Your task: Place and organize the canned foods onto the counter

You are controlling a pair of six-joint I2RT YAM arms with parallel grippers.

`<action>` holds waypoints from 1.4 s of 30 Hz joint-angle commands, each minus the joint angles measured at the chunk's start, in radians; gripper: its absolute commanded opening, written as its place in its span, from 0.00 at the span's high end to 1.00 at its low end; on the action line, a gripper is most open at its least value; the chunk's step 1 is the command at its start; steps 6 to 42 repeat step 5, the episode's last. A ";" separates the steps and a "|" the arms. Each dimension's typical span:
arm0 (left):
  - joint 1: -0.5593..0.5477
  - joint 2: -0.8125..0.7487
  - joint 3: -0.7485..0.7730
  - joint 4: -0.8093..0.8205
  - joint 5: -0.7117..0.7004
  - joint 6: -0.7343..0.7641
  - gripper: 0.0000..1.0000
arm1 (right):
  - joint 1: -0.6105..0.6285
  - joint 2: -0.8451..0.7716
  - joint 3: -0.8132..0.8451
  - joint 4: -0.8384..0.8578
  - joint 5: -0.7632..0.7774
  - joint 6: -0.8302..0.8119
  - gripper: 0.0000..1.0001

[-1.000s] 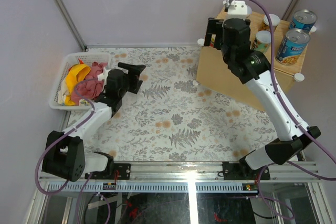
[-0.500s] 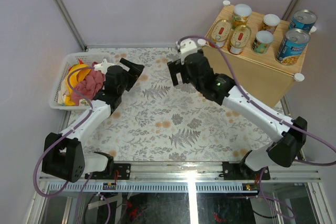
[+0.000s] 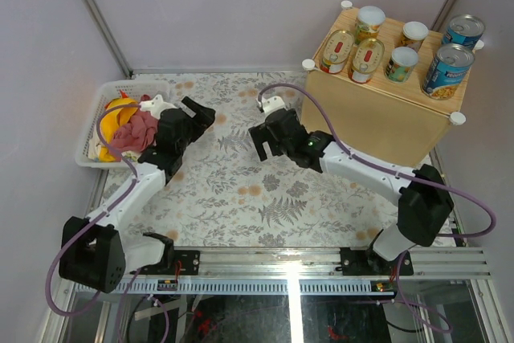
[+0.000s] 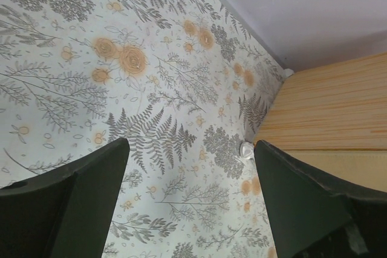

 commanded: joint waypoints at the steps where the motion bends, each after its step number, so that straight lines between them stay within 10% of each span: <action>1: 0.001 -0.040 -0.026 0.006 -0.055 0.076 0.15 | 0.003 -0.054 -0.054 0.112 -0.024 0.007 0.01; 42: 0.001 -0.057 -0.046 0.017 -0.058 0.097 0.15 | 0.003 -0.104 -0.116 0.181 -0.075 -0.003 0.01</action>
